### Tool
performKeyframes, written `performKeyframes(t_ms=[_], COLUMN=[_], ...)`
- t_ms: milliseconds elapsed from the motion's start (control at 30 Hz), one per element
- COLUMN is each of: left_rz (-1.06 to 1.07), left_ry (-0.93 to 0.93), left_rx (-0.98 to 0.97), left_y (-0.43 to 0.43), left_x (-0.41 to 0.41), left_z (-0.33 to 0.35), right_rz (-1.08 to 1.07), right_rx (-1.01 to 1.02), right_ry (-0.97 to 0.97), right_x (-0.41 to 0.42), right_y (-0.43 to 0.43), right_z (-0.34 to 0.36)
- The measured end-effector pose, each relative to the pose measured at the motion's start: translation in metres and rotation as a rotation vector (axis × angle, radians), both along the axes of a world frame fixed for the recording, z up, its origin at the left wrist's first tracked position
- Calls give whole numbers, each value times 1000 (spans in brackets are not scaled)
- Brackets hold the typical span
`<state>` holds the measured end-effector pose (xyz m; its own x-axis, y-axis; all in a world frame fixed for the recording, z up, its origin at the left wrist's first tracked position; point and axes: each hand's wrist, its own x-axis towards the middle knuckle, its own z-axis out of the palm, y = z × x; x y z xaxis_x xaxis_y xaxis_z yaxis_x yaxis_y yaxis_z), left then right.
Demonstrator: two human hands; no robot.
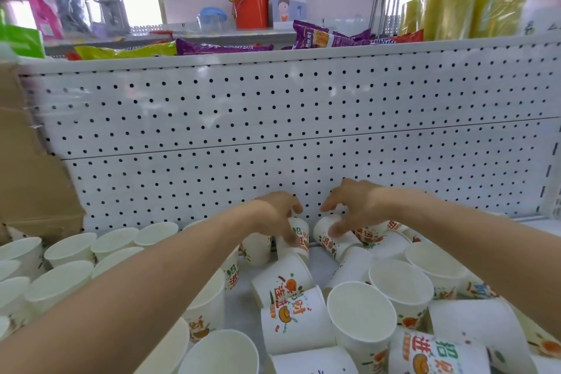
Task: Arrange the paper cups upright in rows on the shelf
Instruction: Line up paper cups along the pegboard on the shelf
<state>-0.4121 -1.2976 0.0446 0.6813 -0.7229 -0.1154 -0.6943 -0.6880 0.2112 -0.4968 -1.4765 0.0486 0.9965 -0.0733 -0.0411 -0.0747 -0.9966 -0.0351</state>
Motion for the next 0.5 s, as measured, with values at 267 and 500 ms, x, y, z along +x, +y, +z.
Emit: performKeyframes(t_ms=[267,500], left_rz=[-54,-77], left_ry=[-19,-282], left_rx=[-67,-123], left_y=[8,26], left_x=[-1,-7], left_z=[9,10], right_rz=[36,114], right_rx=[-60,103], right_ry=[97,-187], right_x=[12,-9], right_y=[9,4], right_z=[-11,11])
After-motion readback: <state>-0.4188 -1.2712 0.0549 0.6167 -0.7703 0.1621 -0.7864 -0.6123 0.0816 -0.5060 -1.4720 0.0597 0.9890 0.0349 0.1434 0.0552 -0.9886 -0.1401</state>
